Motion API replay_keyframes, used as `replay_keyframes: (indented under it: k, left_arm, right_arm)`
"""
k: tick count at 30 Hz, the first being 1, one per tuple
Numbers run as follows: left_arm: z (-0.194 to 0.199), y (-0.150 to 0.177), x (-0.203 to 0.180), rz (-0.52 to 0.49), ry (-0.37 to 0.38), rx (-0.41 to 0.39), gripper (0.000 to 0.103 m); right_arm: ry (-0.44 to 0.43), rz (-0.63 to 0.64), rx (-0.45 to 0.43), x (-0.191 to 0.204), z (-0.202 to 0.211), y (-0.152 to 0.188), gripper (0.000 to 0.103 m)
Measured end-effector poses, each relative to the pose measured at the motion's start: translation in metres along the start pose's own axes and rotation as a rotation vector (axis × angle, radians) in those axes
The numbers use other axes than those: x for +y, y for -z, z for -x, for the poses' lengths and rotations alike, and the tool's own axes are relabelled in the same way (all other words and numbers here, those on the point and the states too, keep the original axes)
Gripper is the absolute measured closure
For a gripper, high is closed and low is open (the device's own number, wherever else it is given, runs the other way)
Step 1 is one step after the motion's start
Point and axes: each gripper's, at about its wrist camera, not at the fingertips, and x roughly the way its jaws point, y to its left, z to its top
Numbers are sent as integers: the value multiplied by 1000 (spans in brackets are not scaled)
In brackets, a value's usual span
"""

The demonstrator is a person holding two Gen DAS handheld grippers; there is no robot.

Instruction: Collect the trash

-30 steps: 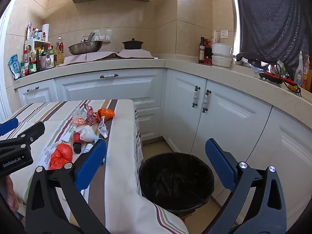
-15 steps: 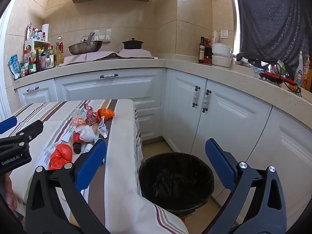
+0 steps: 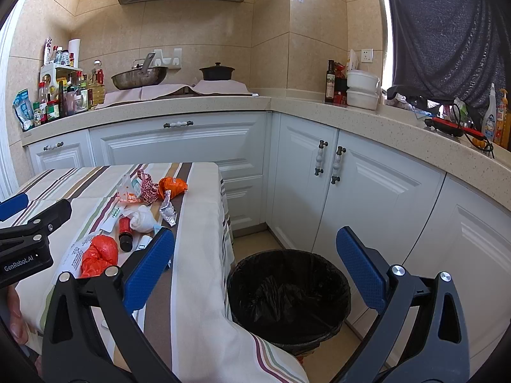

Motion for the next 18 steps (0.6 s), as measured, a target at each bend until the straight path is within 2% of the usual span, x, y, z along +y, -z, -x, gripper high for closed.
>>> replay_keyframes:
  k: [18]
  left_arm:
    - [-1, -1, 1, -2, 0, -1, 6]
  right_arm:
    - [0, -2, -1, -1, 2, -1, 4]
